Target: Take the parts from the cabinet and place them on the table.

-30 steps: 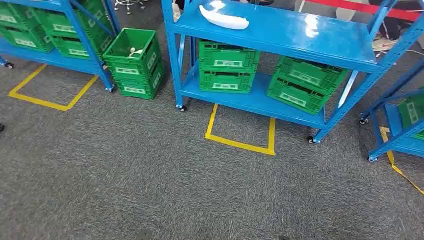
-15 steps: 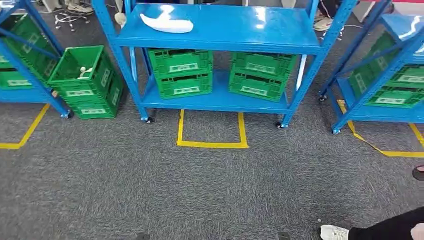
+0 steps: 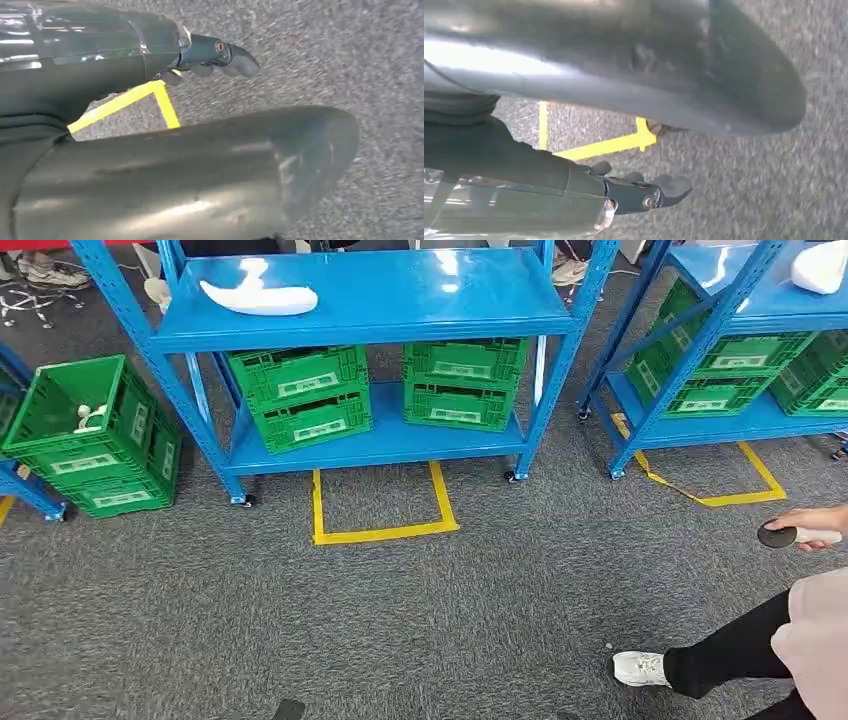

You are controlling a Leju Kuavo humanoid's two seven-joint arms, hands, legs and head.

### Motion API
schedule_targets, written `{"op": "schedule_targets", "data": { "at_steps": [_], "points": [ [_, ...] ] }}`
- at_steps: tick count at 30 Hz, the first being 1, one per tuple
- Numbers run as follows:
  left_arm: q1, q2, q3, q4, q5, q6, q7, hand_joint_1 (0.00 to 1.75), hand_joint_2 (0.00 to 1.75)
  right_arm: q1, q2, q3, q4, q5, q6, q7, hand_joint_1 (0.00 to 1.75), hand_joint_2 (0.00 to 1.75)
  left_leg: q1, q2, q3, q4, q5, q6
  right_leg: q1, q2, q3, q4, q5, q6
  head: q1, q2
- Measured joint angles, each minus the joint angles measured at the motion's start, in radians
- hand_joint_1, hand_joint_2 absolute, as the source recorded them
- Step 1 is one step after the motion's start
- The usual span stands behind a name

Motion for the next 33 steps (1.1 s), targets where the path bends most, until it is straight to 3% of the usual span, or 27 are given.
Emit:
{"op": "schedule_targets", "data": {
  "at_steps": [4, 5, 6, 7, 10, 11, 12, 13, 14, 30, 31, 32, 33],
  "points": [
    [-0.002, -0.002, 0.0, 0.0, 0.002, -0.001, 0.002, 0.0, 0.0, 0.0, -0.001, 0.0, 0.0, 0.0, 0.006, -0.002, 0.0, 0.0, 0.002, -0.009, 0.013, -0.014, 0.001, -0.023, 0.003, -0.006, 0.007, -0.02, -0.004, -0.019, 0.006, 0.0],
    [-0.001, -0.001, 0.0, 0.0, 0.002, -0.002, 0.002, 0.0, 0.0, 0.001, 0.001, 0.0, 0.0, 0.0, 0.008, -0.003, 0.0, 0.0, 0.002, -0.037, 0.016, -0.009, -0.002, -0.023, 0.002, -0.009, 0.015, -0.028, 0.001, -0.015, 0.002, 0.0],
    [-0.001, -0.001, 0.0, 0.0, 0.002, -0.002, 0.002, 0.0, 0.0, -0.003, 0.001, 0.0, 0.0, 0.0, 0.011, -0.003, 0.0, 0.0, 0.0, -0.037, 0.015, -0.013, 0.017, 0.003, -0.003, -0.009, 0.019, -0.029, 0.0, -0.001, 0.0, 0.0],
    [-0.001, -0.001, 0.0, 0.0, 0.003, -0.004, 0.003, 0.0, 0.0, -0.005, 0.0, 0.0, 0.0, 0.0, 0.013, -0.003, 0.0, 0.0, -0.002, -0.041, 0.022, -0.018, 0.012, 0.017, -0.003, -0.006, 0.02, -0.028, 0.0, -0.003, -0.003, 0.0],
    [-0.001, 0.0, 0.0, 0.0, 0.004, -0.005, 0.007, 0.0, 0.0, -0.005, 0.0, 0.0, 0.0, 0.0, 0.021, -0.005, 0.0, 0.0, -0.001, -0.042, 0.03, -0.026, 0.007, 0.021, -0.002, -0.006, 0.022, -0.025, -0.007, -0.008, -0.015, 0.0],
    [-0.001, 0.0, 0.0, 0.0, 0.005, -0.005, 0.008, 0.0, 0.0, -0.005, 0.0, 0.0, 0.0, 0.0, 0.023, -0.005, 0.0, 0.0, -0.001, -0.043, 0.032, -0.03, 0.006, 0.02, 0.0, -0.006, 0.021, -0.024, -0.009, -0.012, -0.019, 0.0],
    [-0.001, 0.0, 0.0, 0.0, 0.005, -0.005, 0.008, 0.0, 0.0, -0.005, 0.0, 0.0, 0.0, 0.0, 0.023, -0.005, 0.0, 0.0, 0.0, -0.045, 0.036, -0.037, 0.001, 0.012, 0.0, -0.006, 0.021, -0.023, -0.01, -0.013, -0.022, 0.0],
    [-0.001, 0.0, 0.0, 0.0, 0.005, -0.005, 0.009, 0.0, 0.0, -0.006, 0.0, 0.0, 0.0, 0.0, 0.023, -0.005, 0.0, 0.0, 0.001, -0.046, 0.038, -0.039, 0.002, -0.004, 0.001, -0.007, 0.021, -0.022, -0.012, -0.016, -0.024, 0.0],
    [0.0, 0.0, 0.0, 0.0, 0.005, -0.005, 0.009, 0.0, 0.0, -0.006, 0.0, 0.0, 0.0, 0.0, 0.023, -0.005, 0.0, 0.0, 0.002, -0.047, 0.039, -0.04, 0.001, -0.011, 0.002, -0.008, 0.021, -0.021, -0.012, -0.016, -0.024, 0.0],
    [0.004, 0.0, 0.0, 0.0, 0.011, -0.005, 0.021, 0.0, 0.0, -0.007, 0.0, 0.001, 0.0, 0.0, 0.026, -0.005, 0.0, 0.0, -0.009, -0.048, 0.041, -0.04, 0.002, -0.014, -0.008, -0.008, 0.028, -0.022, -0.011, -0.013, -0.026, 0.0],
    [0.006, 0.0, 0.0, 0.0, 0.011, -0.005, 0.023, 0.0, 0.0, -0.007, 0.001, 0.002, 0.0, 0.0, 0.026, -0.005, 0.0, 0.0, -0.011, -0.048, 0.041, -0.037, -0.001, -0.011, -0.013, -0.008, 0.029, -0.028, -0.007, -0.009, -0.026, 0.0],
    [0.007, 0.003, 0.0, 0.0, 0.011, -0.005, 0.026, 0.0, 0.0, -0.007, 0.006, 0.002, -0.001, 0.0, 0.027, -0.005, 0.0, 0.0, -0.013, -0.051, 0.041, -0.037, 0.001, 0.005, -0.017, -0.011, 0.031, -0.036, -0.002, 0.006, -0.027, 0.0],
    [0.007, 0.003, 0.0, 0.0, 0.012, -0.005, 0.027, 0.0, 0.0, -0.01, 0.005, 0.002, -0.001, 0.0, 0.027, -0.005, 0.0, 0.0, -0.013, -0.051, 0.048, -0.061, 0.01, 0.016, -0.013, -0.01, 0.04, -0.051, 0.004, 0.015, -0.038, 0.0]
  ]
}}
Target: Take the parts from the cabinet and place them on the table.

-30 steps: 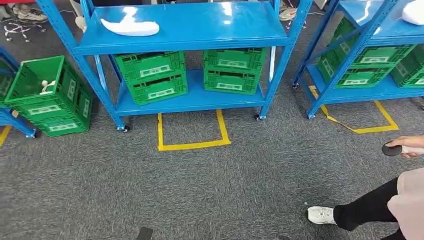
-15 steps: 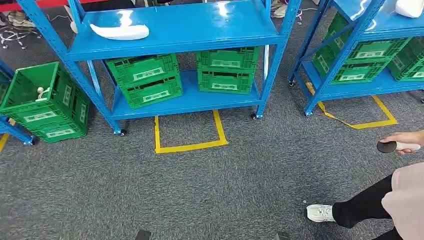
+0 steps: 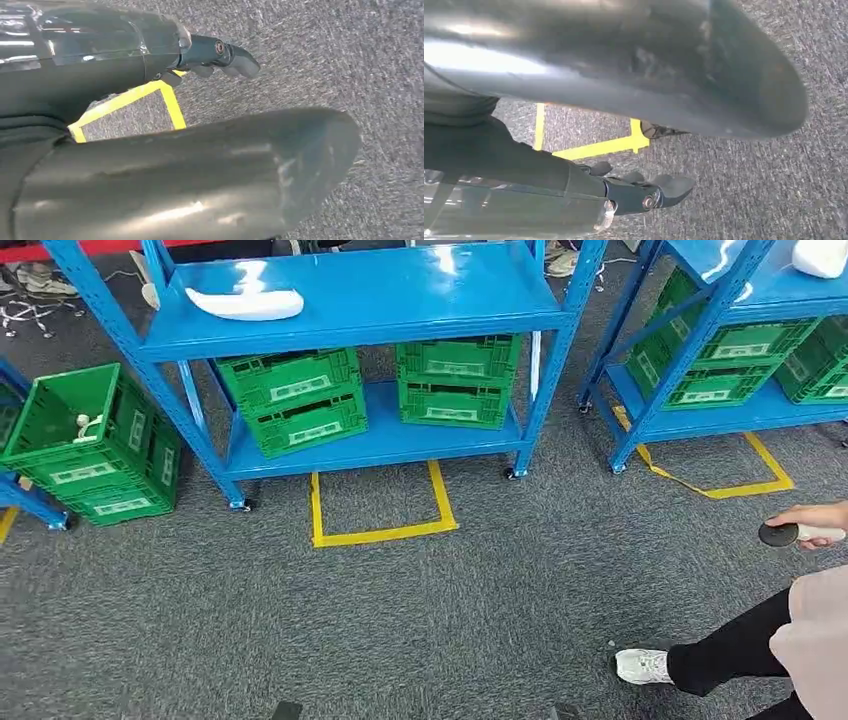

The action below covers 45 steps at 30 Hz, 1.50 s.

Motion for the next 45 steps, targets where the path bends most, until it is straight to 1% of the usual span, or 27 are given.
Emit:
{"op": "schedule_targets", "data": {
  "at_steps": [1, 2, 5, 6, 8, 10, 11, 12, 13, 14, 16, 17, 20, 21, 22, 23, 25, 26, 28, 32, 36, 37, 38, 40, 41, 42, 45],
  "points": [
    [0.001, 0.0, 0.0, 0.0, 0.0, 0.0, 0.0, 0.0, 0.0, 0.001, 0.0, 0.0, 0.0, 0.0, 0.0, 0.0, 0.0, 0.0, 0.014, 0.002, 0.022, -0.034, 0.02, 0.003, -0.001, 0.002, 0.001, -0.001, -0.004, 0.0, -0.003, 0.0],
    [0.0, 0.0, 0.0, 0.0, 0.0, 0.0, 0.0, 0.0, 0.0, 0.0, 0.0, 0.001, 0.0, 0.0, 0.0, 0.0, 0.0, 0.0, 0.013, 0.002, 0.032, -0.049, 0.026, 0.006, -0.001, 0.006, -0.006, 0.019, -0.018, 0.002, 0.003, 0.0],
    [0.002, -0.002, 0.0, 0.0, 0.0, 0.0, 0.0, 0.0, 0.0, 0.003, 0.0, 0.004, 0.0, -0.001, 0.001, 0.0, 0.0, 0.0, 0.016, 0.003, 0.039, -0.052, 0.022, 0.007, -0.01, 0.009, -0.115, 0.239, -0.112, 0.015, 0.009, 0.0],
    [0.004, -0.002, 0.0, 0.0, 0.0, 0.0, 0.0, 0.0, 0.0, 0.005, 0.0, 0.005, 0.0, -0.001, 0.002, 0.0, 0.0, 0.0, 0.017, 0.001, 0.043, -0.051, 0.018, 0.003, -0.014, 0.01, -0.142, 0.284, -0.117, 0.02, 0.008, 0.0],
    [0.007, -0.003, 0.0, 0.0, 0.0, 0.0, 0.003, 0.0, 0.0, 0.006, -0.002, 0.006, 0.001, -0.002, 0.002, 0.0, 0.0, 0.0, 0.026, -0.005, 0.059, -0.048, 0.004, -0.011, -0.022, 0.009, -0.127, 0.231, -0.049, 0.032, 0.009, 0.0],
    [0.007, -0.004, 0.0, 0.0, 0.0, 0.0, 0.003, 0.0, 0.0, 0.005, -0.002, 0.007, 0.001, -0.003, 0.002, 0.0, 0.0, 0.0, 0.038, -0.009, 0.077, -0.034, -0.021, -0.032, -0.034, 0.001, -0.057, 0.065, 0.053, 0.046, 0.013, 0.0],
    [0.007, -0.002, 0.0, 0.0, 0.0, 0.0, 0.003, 0.0, 0.0, 0.005, 0.001, 0.007, 0.001, -0.004, 0.003, 0.0, 0.0, 0.0, 0.035, -0.01, 0.074, -0.029, -0.033, -0.047, -0.027, -0.002, -0.047, 0.062, 0.019, 0.056, 0.021, 0.0],
    [0.005, 0.0, 0.0, 0.001, 0.0, 0.0, 0.004, 0.0, 0.0, 0.003, 0.005, 0.007, 0.001, -0.005, 0.003, 0.0, 0.0, 0.0, 0.031, -0.011, 0.072, -0.012, -0.046, -0.054, -0.029, 0.001, -0.038, 0.036, 0.007, 0.038, 0.034, 0.0],
    [0.005, 0.0, 0.0, 0.001, 0.0, 0.0, 0.004, 0.0, 0.0, -0.002, 0.004, 0.007, 0.001, -0.007, 0.003, 0.0, 0.0, 0.0, 0.029, -0.008, 0.071, -0.016, -0.045, -0.058, -0.027, 0.005, -0.047, 0.052, 0.001, 0.017, 0.028, 0.0],
    [0.005, 0.0, 0.0, 0.001, 0.0, 0.0, 0.004, 0.0, 0.0, -0.001, 0.004, 0.007, 0.001, -0.009, 0.003, 0.0, 0.0, 0.0, 0.03, -0.004, 0.071, -0.019, -0.045, -0.06, -0.023, 0.005, -0.05, 0.059, -0.005, 0.007, 0.012, 0.0],
    [0.005, 0.0, 0.0, 0.0, 0.0, 0.0, 0.004, 0.0, 0.0, 0.003, 0.003, 0.008, 0.001, -0.01, 0.003, 0.0, 0.0, 0.0, 0.037, 0.001, 0.08, -0.016, -0.061, -0.07, -0.022, 0.009, -0.045, 0.059, -0.013, -0.007, 0.007, 0.0],
    [0.004, 0.0, 0.0, 0.0, 0.0, 0.0, 0.004, 0.0, 0.0, 0.003, 0.003, 0.008, 0.001, -0.009, 0.003, 0.0, 0.0, 0.0, 0.038, -0.004, 0.066, 0.022, -0.08, -0.067, -0.021, 0.008, -0.039, 0.058, -0.017, -0.014, -0.004, 0.0],
    [0.005, 0.0, 0.0, 0.0, 0.0, 0.0, 0.004, 0.0, 0.0, -0.002, 0.004, 0.01, 0.001, -0.01, 0.003, 0.0, 0.0, 0.0, 0.029, -0.015, -0.095, 0.285, -0.175, -0.059, -0.012, 0.012, -0.034, 0.058, -0.026, -0.028, -0.02, 0.0],
    [0.008, 0.0, 0.0, 0.001, 0.0, 0.0, 0.005, 0.0, 0.0, -0.002, 0.004, 0.011, 0.001, -0.01, 0.003, 0.0, 0.0, 0.0, 0.027, -0.015, -0.145, 0.346, -0.18, -0.055, -0.007, 0.014, -0.03, 0.058, -0.03, -0.032, -0.023, 0.0],
    [0.01, 0.0, 0.0, 0.001, 0.0, 0.0, 0.005, 0.0, 0.0, 0.0, 0.004, 0.011, 0.001, -0.01, 0.003, 0.0, 0.0, 0.0, 0.024, -0.015, -0.171, 0.354, -0.152, -0.048, -0.003, 0.017, -0.024, 0.058, -0.034, -0.034, -0.025, 0.0],
    [0.01, 0.0, 0.0, 0.001, 0.0, 0.0, 0.005, 0.0, 0.0, 0.0, 0.004, 0.012, 0.001, -0.01, 0.003, 0.0, 0.0, 0.0, 0.02, -0.015, -0.174, 0.322, -0.105, -0.041, -0.001, 0.021, -0.015, 0.058, -0.04, -0.034, -0.026, 0.0],
    [0.01, 0.0, 0.0, 0.001, 0.0, 0.0, 0.005, 0.0, 0.0, -0.001, 0.004, 0.012, 0.001, -0.01, 0.003, 0.0, 0.0, 0.0, 0.01, -0.02, -0.134, 0.172, 0.026, -0.019, 0.003, 0.028, 0.008, 0.057, -0.052, -0.033, -0.027, 0.0],
    [0.011, 0.002, 0.0, 0.001, 0.0, 0.0, 0.005, 0.0, 0.0, 0.0, 0.005, 0.012, 0.001, -0.01, 0.003, 0.0, 0.0, 0.0, 0.004, -0.029, -0.12, 0.126, 0.048, -0.007, 0.001, 0.03, 0.007, 0.054, -0.056, -0.03, -0.028, 0.0],
    [0.008, 0.004, 0.0, 0.001, 0.0, 0.0, 0.005, 0.0, 0.0, -0.006, 0.007, 0.012, 0.0, -0.01, 0.005, 0.0, 0.0, 0.0, 0.0, -0.029, -0.1, 0.085, 0.023, -0.005, 0.004, 0.039, 0.007, 0.056, -0.06, -0.017, -0.029, 0.0],
    [0.01, 0.006, 0.0, 0.002, 0.0, 0.001, 0.005, 0.0, 0.0, -0.005, 0.006, 0.013, 0.0, -0.01, 0.005, 0.0, 0.0, 0.0, 0.005, -0.025, -0.089, 0.063, 0.034, 0.009, 0.002, 0.032, 0.011, 0.056, -0.069, 0.008, -0.026, 0.0],
    [0.012, 0.004, 0.0, 0.002, 0.0, 0.0, 0.005, 0.0, 0.0, -0.007, 0.006, 0.014, 0.0, -0.011, 0.008, 0.0, 0.0, 0.0, -0.001, -0.01, -0.075, 0.059, 0.024, 0.022, 0.003, 0.021, -0.132, 0.325, -0.181, 0.018, -0.002, 0.0],
    [0.012, 0.004, 0.0, 0.002, 0.0, 0.0, 0.005, 0.0, 0.0, -0.003, 0.006, 0.014, 0.001, -0.011, 0.008, 0.0, 0.0, 0.0, -0.004, -0.009, -0.07, 0.059, 0.021, 0.024, 0.003, 0.02, -0.151, 0.346, -0.17, 0.017, 0.001, 0.0],
    [0.012, 0.004, 0.0, 0.003, 0.0, 0.0, 0.005, 0.0, 0.0, -0.001, 0.006, 0.014, 0.001, -0.011, 0.008, 0.0, 0.0, 0.0, -0.006, -0.01, -0.065, 0.059, 0.017, 0.024, 0.003, 0.02, -0.146, 0.321, -0.137, 0.013, 0.005, 0.0],
    [0.011, 0.004, 0.0, 0.002, 0.0, 0.0, 0.005, 0.0, 0.0, -0.001, 0.006, 0.014, 0.001, -0.011, 0.01, 0.0, 0.0, 0.0, -0.013, -0.01, -0.051, 0.059, 0.008, 0.023, 0.009, 0.019, -0.084, 0.164, -0.031, -0.003, 0.011, 0.0],
    [0.01, 0.003, 0.0, 0.002, 0.0, 0.0, 0.005, 0.0, 0.0, -0.001, 0.005, 0.014, 0.001, -0.011, 0.01, 0.0, 0.0, 0.0, -0.015, -0.01, -0.045, 0.058, 0.004, 0.023, 0.016, 0.019, -0.051, 0.081, 0.005, -0.017, 0.014, 0.0],
    [0.009, -0.001, 0.0, 0.002, 0.0, 0.0, 0.004, 0.0, 0.0, -0.001, 0.001, 0.014, 0.001, -0.011, 0.01, 0.0, 0.0, 0.0, -0.02, -0.01, -0.048, 0.059, -0.001, 0.018, 0.019, 0.014, -0.037, 0.065, -0.016, -0.032, 0.006, 0.0],
    [0.009, -0.003, 0.0, 0.002, -0.001, 0.0, 0.005, 0.0, 0.0, -0.003, 0.002, 0.014, 0.001, -0.011, 0.01, 0.0, 0.0, 0.0, -0.013, -0.01, -0.048, 0.054, -0.002, 0.006, 0.025, 0.016, -0.033, 0.049, -0.017, -0.038, 0.008, 0.0]
  ]
}}
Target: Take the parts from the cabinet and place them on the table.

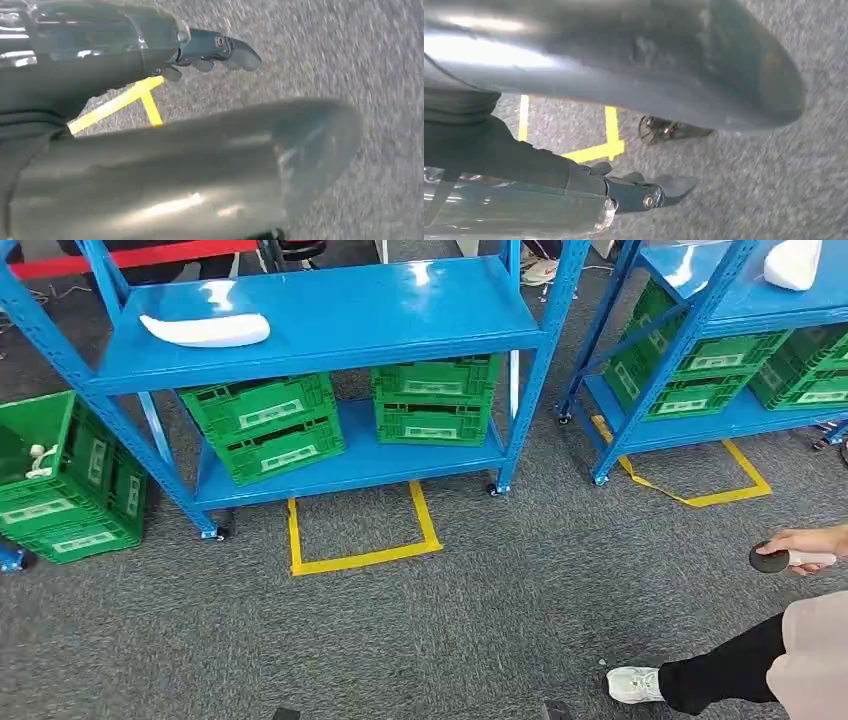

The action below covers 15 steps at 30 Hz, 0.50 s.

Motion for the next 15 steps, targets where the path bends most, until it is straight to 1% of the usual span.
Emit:
{"op": "schedule_targets", "data": {
  "at_steps": [1, 2, 3, 4, 5, 6, 7, 8, 9, 10, 11, 12, 13, 14, 15],
  "points": [
    [-0.001, 0.0, 0.0, 0.0, 0.0, 0.0, 0.0, 0.0, 0.0, 0.001, 0.001, 0.0, 0.0, 0.0, 0.0, 0.0, 0.0, 0.0, -0.005, 0.0, 0.007, -0.004, -0.002, -0.006, -0.005, 0.0, 0.006, -0.013, 0.003, -0.004, 0.001, 0.0],
    [-0.001, 0.001, 0.0, 0.0, 0.0, 0.001, 0.0, 0.0, 0.0, 0.002, 0.004, 0.0, 0.0, 0.0, 0.0, 0.0, 0.0, 0.0, -0.004, -0.001, 0.009, 0.005, -0.012, -0.011, -0.014, -0.003, 0.02, -0.03, 0.01, -0.004, 0.006, 0.0],
    [-0.002, 0.001, 0.0, 0.0, 0.0, 0.001, 0.0, 0.0, 0.0, 0.0, 0.001, 0.0, 0.0, 0.0, 0.0, 0.0, 0.0, 0.0, -0.002, -0.005, -0.009, 0.041, -0.034, -0.018, -0.016, -0.003, 0.027, -0.04, 0.011, -0.008, -0.005, 0.0],
    [-0.003, 0.001, 0.0, 0.0, 0.0, 0.0, 0.0, 0.0, 0.0, -0.002, 0.001, 0.0, 0.0, 0.0, 0.001, 0.0, 0.0, 0.0, 0.004, -0.006, -0.048, 0.111, -0.069, -0.025, -0.018, -0.003, 0.03, -0.042, 0.011, -0.009, -0.015, 0.0],
    [-0.002, 0.002, 0.0, 0.0, 0.0, 0.0, 0.001, 0.0, 0.0, -0.002, 0.002, 0.0, 0.0, 0.0, 0.002, 0.0, 0.0, 0.0, 0.009, -0.008, -0.092, 0.187, -0.099, -0.03, -0.018, -0.003, 0.031, -0.042, 0.009, -0.011, -0.018, 0.0],
    [-0.001, 0.002, 0.0, 0.0, 0.0, 0.0, 0.002, 0.0, 0.0, -0.001, 0.002, 0.0, 0.0, 0.0, 0.003, 0.0, 0.0, 0.0, 0.015, -0.008, -0.134, 0.25, -0.117, -0.036, -0.019, -0.003, 0.033, -0.042, 0.006, -0.011, -0.019, 0.0],
    [0.0, 0.002, 0.0, 0.0, 0.0, 0.0, 0.002, 0.0, 0.0, 0.001, 0.002, 0.0, 0.0, 0.0, 0.003, 0.0, 0.0, 0.0, 0.02, -0.008, -0.163, 0.284, -0.115, -0.041, -0.02, -0.002, 0.036, -0.04, 0.002, -0.008, -0.021, 0.0],
    [0.001, 0.002, 0.0, 0.0, 0.0, 0.0, 0.002, 0.0, 0.0, 0.002, 0.002, 0.0, 0.0, 0.0, 0.003, 0.0, 0.0, 0.0, 0.025, -0.007, -0.167, 0.269, -0.084, -0.047, -0.023, -0.002, 0.041, -0.039, -0.003, -0.004, -0.021, 0.0],
    [0.001, 0.002, 0.0, 0.0, 0.0, 0.0, 0.003, 0.0, 0.0, 0.003, 0.002, 0.0, 0.0, 0.0, 0.003, 0.0, 0.0, 0.0, 0.029, -0.005, -0.15, 0.216, -0.034, -0.052, -0.027, -0.001, 0.047, -0.037, -0.009, 0.002, -0.021, 0.0],
    [0.001, 0.003, 0.0, 0.0, 0.0, 0.0, 0.003, 0.0, 0.0, 0.003, 0.002, 0.0, 0.0, 0.0, 0.003, 0.0, 0.0, 0.0, 0.033, -0.004, -0.118, 0.139, 0.022, -0.057, -0.031, 0.001, 0.055, -0.035, -0.015, 0.009, -0.021, 0.0],
    [0.001, 0.003, 0.0, 0.0, 0.0, 0.0, 0.003, 0.0, 0.0, 0.003, 0.002, 0.0, 0.0, 0.0, 0.003, 0.0, 0.0, 0.0, 0.039, -0.001, -0.081, 0.053, 0.071, -0.062, -0.035, 0.002, 0.062, -0.03, -0.024, 0.018, -0.024, 0.0],
    [0.0, 0.001, 0.0, 0.0, 0.0, 0.0, 0.003, 0.0, 0.0, 0.002, 0.0, 0.0, 0.0, 0.0, 0.003, 0.0, 0.0, 0.0, 0.033, -0.002, -0.069, 0.036, 0.046, -0.066, -0.033, 0.004, 0.061, -0.028, -0.03, 0.027, -0.031, 0.0],
    [-0.002, 0.002, 0.0, 0.0, 0.0, 0.0, 0.003, 0.0, 0.0, -0.001, 0.001, 0.0, 0.0, 0.0, 0.003, 0.0, 0.0, 0.0, 0.032, -0.001, -0.064, 0.025, 0.045, -0.044, -0.031, 0.006, 0.059, -0.022, -0.037, 0.035, -0.036, 0.0],
    [-0.002, 0.002, 0.0, 0.001, 0.0, 0.0, 0.003, 0.0, 0.0, -0.001, 0.001, 0.0, 0.0, 0.001, 0.003, 0.0, 0.0, 0.0, 0.029, -0.002, -0.065, 0.026, 0.043, -0.036, -0.032, 0.005, 0.062, -0.026, -0.035, 0.04, -0.029, 0.0],
    [-0.001, 0.003, 0.0, 0.001, 0.0, 0.0, 0.003, 0.0, 0.0, -0.001, 0.001, 0.0, 0.0, 0.0, 0.003, 0.0, 0.0, 0.0, 0.025, -0.002, -0.065, 0.028, 0.039, -0.027, -0.035, 0.004, 0.065, -0.033, -0.036, 0.045, -0.026, 0.0]
  ]
}}
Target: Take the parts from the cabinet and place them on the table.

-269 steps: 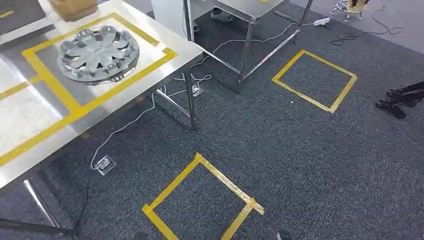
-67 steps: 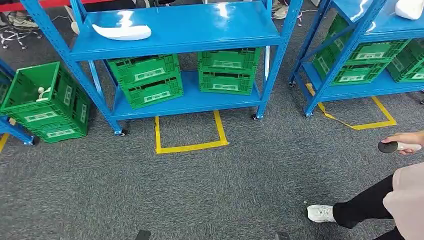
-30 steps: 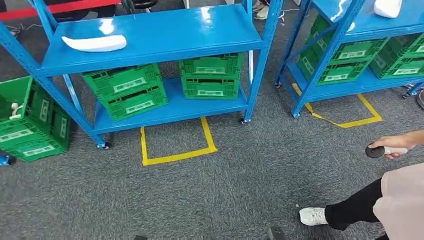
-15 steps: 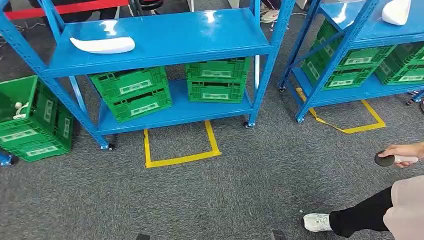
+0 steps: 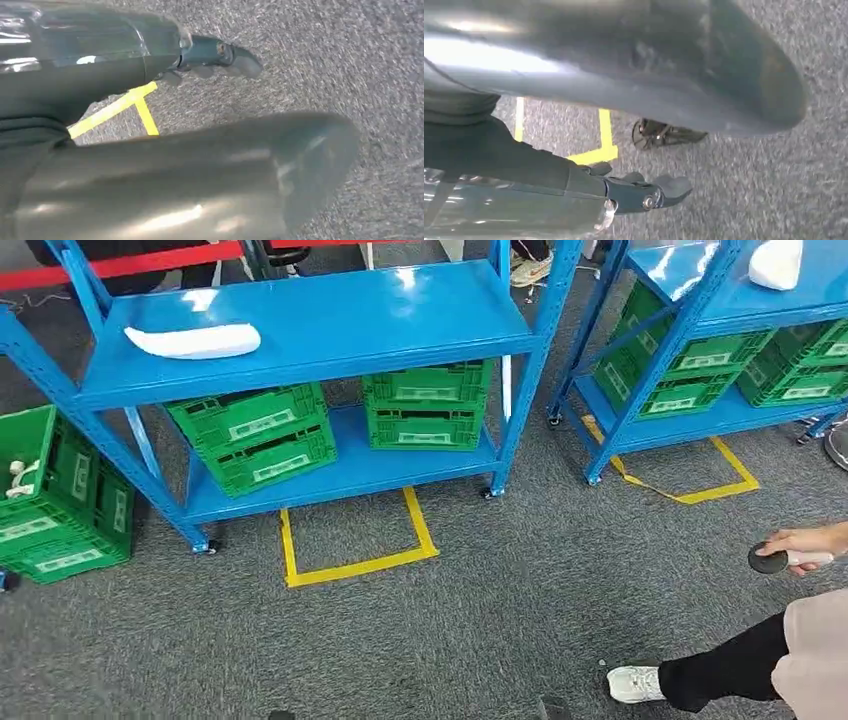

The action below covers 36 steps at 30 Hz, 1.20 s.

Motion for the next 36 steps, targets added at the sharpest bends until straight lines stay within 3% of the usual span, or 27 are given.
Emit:
{"op": "schedule_targets", "data": {
  "at_steps": [2, 3, 5, 6, 7, 8, 9, 11, 12, 13, 14, 16, 17, 18, 19, 21, 22, 23, 24, 26, 28, 29, 30, 33, 34, 36],
  "points": [
    [-0.001, 0.001, 0.0, 0.0, 0.0, 0.0, 0.0, 0.0, 0.0, -0.001, 0.001, 0.0, 0.0, 0.001, 0.0, 0.0, 0.0, 0.0, 0.005, -0.001, 0.004, -0.006, 0.004, 0.016, -0.004, -0.001, 0.004, 0.003, -0.009, 0.012, 0.0, 0.0],
    [-0.002, 0.001, 0.0, 0.0, 0.0, 0.0, 0.0, 0.0, 0.0, -0.001, 0.002, 0.0, -0.001, 0.001, 0.001, 0.0, 0.0, 0.0, 0.003, 0.0, 0.006, -0.005, 0.001, 0.021, -0.004, -0.004, -0.006, 0.036, -0.027, 0.014, 0.008, 0.0],
    [-0.001, 0.001, 0.0, 0.0, 0.0, 0.0, 0.0, 0.0, 0.0, -0.003, 0.002, 0.0, 0.0, 0.0, 0.001, 0.0, 0.0, 0.0, -0.002, 0.004, 0.01, -0.005, -0.005, 0.031, -0.002, -0.004, -0.085, 0.193, -0.098, 0.014, 0.025, 0.0],
    [-0.001, 0.001, 0.0, 0.0, 0.0, 0.0, 0.0, 0.0, 0.0, -0.002, 0.002, 0.0, 0.0, 0.0, 0.001, 0.0, 0.0, 0.0, -0.005, 0.005, 0.013, -0.005, -0.008, 0.035, -0.001, -0.004, -0.128, 0.268, -0.122, 0.013, 0.029, 0.0],
    [-0.001, 0.001, 0.0, 0.0, 0.0, 0.0, 0.0, 0.0, 0.0, 0.001, 0.002, 0.0, 0.0, 0.0, 0.001, 0.0, 0.0, 0.0, -0.009, 0.004, 0.017, -0.005, -0.012, 0.04, 0.0, -0.004, -0.161, 0.318, -0.126, 0.01, 0.033, 0.0],
    [-0.001, 0.001, 0.0, 0.0, 0.0, 0.0, 0.0, 0.0, 0.0, 0.004, 0.002, 0.0, 0.0, -0.001, 0.001, 0.0, 0.0, 0.0, -0.012, 0.003, 0.024, -0.005, -0.017, 0.041, 0.002, -0.004, -0.17, 0.317, -0.103, 0.005, 0.035, 0.0],
    [-0.001, 0.002, 0.0, 0.0, 0.0, 0.0, 0.0, 0.0, 0.0, 0.006, 0.002, 0.001, 0.0, -0.001, 0.002, 0.0, 0.0, 0.0, -0.015, 0.001, 0.032, -0.005, -0.023, 0.042, 0.007, -0.004, -0.16, 0.277, -0.061, -0.003, 0.035, 0.0],
    [-0.002, 0.001, 0.0, 0.0, 0.0, 0.0, 0.0, 0.0, 0.0, 0.005, 0.002, 0.006, 0.0, -0.001, 0.003, 0.0, 0.0, 0.0, -0.021, -0.002, 0.051, -0.005, -0.034, 0.041, 0.021, -0.003, -0.103, 0.114, 0.052, -0.03, 0.037, 0.0],
    [-0.001, -0.002, 0.0, 0.0, 0.0, 0.0, 0.0, 0.0, 0.0, 0.006, -0.001, 0.006, 0.0, -0.001, 0.003, 0.0, 0.0, 0.0, -0.019, -0.001, 0.053, -0.007, -0.038, 0.04, 0.028, -0.004, -0.084, 0.078, 0.048, -0.048, 0.034, 0.0],
    [-0.004, -0.003, 0.0, 0.0, 0.0, 0.0, 0.0, 0.0, 0.0, 0.008, -0.003, 0.007, 0.0, -0.001, 0.003, 0.0, 0.0, 0.0, -0.023, -0.006, 0.053, -0.005, -0.043, 0.032, 0.029, -0.006, -0.074, 0.054, 0.045, -0.051, 0.026, 0.0],
    [-0.003, -0.005, 0.0, 0.0, 0.0, 0.0, 0.0, 0.0, 0.0, 0.003, -0.003, 0.008, 0.0, -0.001, 0.003, 0.0, 0.0, 0.0, -0.02, -0.004, 0.049, -0.006, -0.041, 0.028, 0.033, -0.007, -0.067, 0.042, 0.032, -0.052, 0.034, 0.0],
    [-0.003, -0.005, 0.0, 0.0, 0.001, 0.0, 0.001, 0.0, 0.0, 0.004, -0.004, 0.008, 0.0, -0.002, 0.003, 0.0, 0.0, 0.0, -0.016, -0.003, 0.054, -0.015, -0.043, 0.018, 0.037, -0.006, -0.065, 0.035, 0.031, -0.055, 0.033, 0.0],
    [-0.003, -0.005, 0.0, 0.0, 0.001, 0.0, 0.001, 0.0, 0.0, 0.005, -0.002, 0.009, 0.0, -0.003, 0.003, 0.0, 0.0, 0.0, -0.02, -0.002, 0.057, -0.016, -0.049, 0.012, 0.024, -0.007, -0.05, 0.01, 0.04, -0.056, 0.036, 0.0],
    [-0.003, -0.004, 0.0, 0.0, 0.001, 0.0, 0.001, 0.0, 0.0, 0.006, -0.002, 0.01, 0.0, -0.002, 0.003, 0.0, 0.0, 0.0, -0.019, -0.004, 0.054, 0.004, -0.059, 0.006, 0.023, -0.009, -0.039, -0.002, 0.041, -0.056, 0.032, 0.0],
    [-0.004, -0.004, 0.0, 0.0, 0.0, 0.0, 0.001, 0.0, 0.0, 0.004, -0.003, 0.012, 0.0, -0.003, 0.003, 0.0, 0.0, 0.0, -0.015, -0.004, 0.024, 0.058, -0.089, 0.002, 0.022, -0.009, -0.033, -0.008, 0.042, -0.059, 0.02, 0.0],
    [-0.002, -0.002, 0.0, 0.0, 0.001, 0.0, 0.001, 0.0, 0.0, 0.002, -0.002, 0.014, 0.0, -0.003, 0.003, 0.0, 0.0, 0.0, -0.008, -0.005, -0.058, 0.197, -0.143, -0.007, 0.021, -0.009, -0.027, -0.009, 0.035, -0.06, 0.012, 0.0],
    [0.0, -0.002, 0.0, 0.0, 0.001, 0.0, 0.001, 0.0, 0.0, 0.003, 0.001, 0.015, 0.0, -0.003, 0.003, 0.0, 0.0, 0.0, -0.006, -0.005, -0.096, 0.25, -0.153, -0.011, 0.02, -0.009, -0.023, -0.008, 0.031, -0.058, 0.008, 0.0],
    [0.001, -0.002, 0.0, 0.0, 0.001, 0.0, 0.001, 0.0, 0.0, 0.004, 0.001, 0.015, 0.0, -0.003, 0.003, 0.0, 0.0, 0.0, -0.004, -0.004, -0.113, 0.26, -0.137, -0.015, 0.019, -0.008, -0.018, -0.007, 0.026, -0.056, 0.007, 0.0],
    [0.001, -0.001, 0.0, 0.0, 0.001, 0.0, 0.001, 0.0, 0.0, 0.006, 0.002, 0.016, 0.0, -0.003, 0.003, 0.0, 0.0, 0.0, -0.001, -0.003, -0.106, 0.222, -0.088, -0.02, 0.016, -0.007, -0.01, -0.004, 0.018, -0.051, 0.006, 0.0],
    [0.001, 0.0, 0.0, 0.0, 0.001, 0.0, 0.001, 0.0, 0.0, 0.006, 0.003, 0.016, 0.0, -0.003, 0.003, 0.0, 0.0, 0.0, 0.006, 0.0, -0.044, 0.068, 0.025, -0.026, 0.011, -0.005, 0.011, 0.0, 0.001, -0.041, 0.003, 0.0],
    [0.001, -0.002, 0.0, 0.0, 0.001, 0.0, 0.001, 0.0, 0.0, 0.001, 0.001, 0.016, 0.0, -0.004, 0.003, 0.0, 0.0, 0.0, 0.001, 0.002, -0.018, 0.02, 0.017, -0.026, 0.016, -0.001, 0.011, 0.01, -0.015, -0.025, -0.01, 0.0],
    [0.0, 0.0, 0.0, 0.0, 0.001, 0.0, 0.001, 0.0, 0.0, 0.001, 0.001, 0.016, 0.0, -0.004, 0.003, 0.002, 0.0, 0.0, 0.001, 0.002, -0.015, 0.014, 0.004, -0.004, 0.016, -0.001, 0.006, 0.011, -0.016, -0.02, -0.009, 0.0],
    [0.003, 0.0, 0.0, 0.0, 0.002, 0.0, 0.002, 0.0, 0.0, 0.0, 0.001, 0.016, 0.0, -0.005, 0.003, 0.002, 0.0, 0.0, -0.001, 0.002, -0.017, 0.012, 0.002, 0.002, 0.015, -0.002, 0.008, 0.009, -0.016, -0.017, 0.002, 0.0],
    [0.006, 0.002, 0.0, 0.0, 0.002, 0.0, 0.001, 0.0, 0.0, 0.0, 0.002, 0.016, -0.001, -0.007, 0.005, 0.003, 0.0, 0.0, 0.002, 0.001, -0.007, 0.007, -0.003, 0.023, 0.011, -0.003, 0.011, 0.022, -0.034, -0.003, 0.008, 0.0],
    [0.004, 0.002, 0.0, 0.0, 0.002, 0.0, 0.001, 0.0, 0.0, -0.002, 0.003, 0.016, -0.001, -0.007, 0.006, 0.003, 0.0, 0.0, 0.001, 0.003, -0.002, 0.007, -0.008, 0.03, 0.011, -0.004, -0.014, 0.074, -0.059, 0.0, 0.017, 0.0],
    [0.004, 0.002, 0.0, 0.0, 0.002, 0.001, 0.001, 0.0, 0.0, -0.003, 0.003, 0.016, 0.0, -0.008, 0.006, 0.003, 0.0, 0.0, -0.002, 0.008, 0.006, 0.007, -0.016, 0.039, 0.012, -0.004, -0.107, 0.245, -0.124, 0.003, 0.028, 0.0]
  ]
}}
